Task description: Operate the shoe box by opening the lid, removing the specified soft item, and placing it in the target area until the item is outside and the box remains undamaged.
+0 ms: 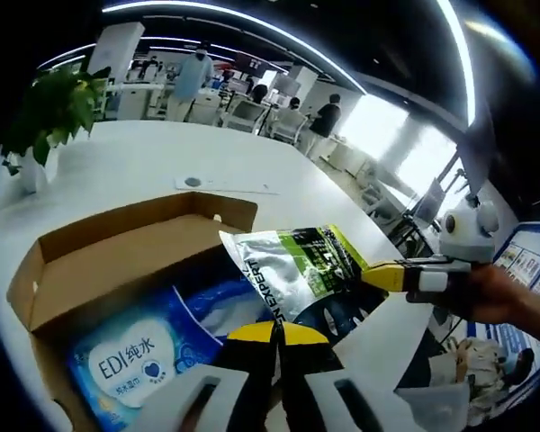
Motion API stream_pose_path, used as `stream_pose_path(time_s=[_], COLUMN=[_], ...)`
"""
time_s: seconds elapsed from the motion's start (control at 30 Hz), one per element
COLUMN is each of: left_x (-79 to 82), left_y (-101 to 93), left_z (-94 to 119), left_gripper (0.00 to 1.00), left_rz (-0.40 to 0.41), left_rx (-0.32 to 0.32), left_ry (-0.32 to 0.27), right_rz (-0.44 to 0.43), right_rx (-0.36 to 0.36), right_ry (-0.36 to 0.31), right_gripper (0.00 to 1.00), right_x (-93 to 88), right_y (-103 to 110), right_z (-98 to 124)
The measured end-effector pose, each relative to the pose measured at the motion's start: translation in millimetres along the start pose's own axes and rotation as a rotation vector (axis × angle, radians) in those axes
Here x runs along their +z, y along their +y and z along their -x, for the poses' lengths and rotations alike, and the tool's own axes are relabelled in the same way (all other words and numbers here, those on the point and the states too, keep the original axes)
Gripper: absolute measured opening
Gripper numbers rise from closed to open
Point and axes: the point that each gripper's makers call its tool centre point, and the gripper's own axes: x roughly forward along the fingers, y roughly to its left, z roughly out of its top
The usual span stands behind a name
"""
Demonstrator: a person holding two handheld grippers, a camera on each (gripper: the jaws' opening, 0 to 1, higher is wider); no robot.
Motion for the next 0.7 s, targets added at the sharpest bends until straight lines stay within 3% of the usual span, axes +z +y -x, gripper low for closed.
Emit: stream_pose_path(time_s=[0.7], left_x=[0.2], left_y=[-71.6], left_z=[-54], left_gripper=[0.0], left_rz=[-0.104], left_rx=[-0.098], left_ry=[0.076], right_rz=[-0.092], right_rx=[-0.095], right_ry=[-0.069], right_gripper=[0.0], right_x=[-13.5], right_y=[-65], right_z=[63])
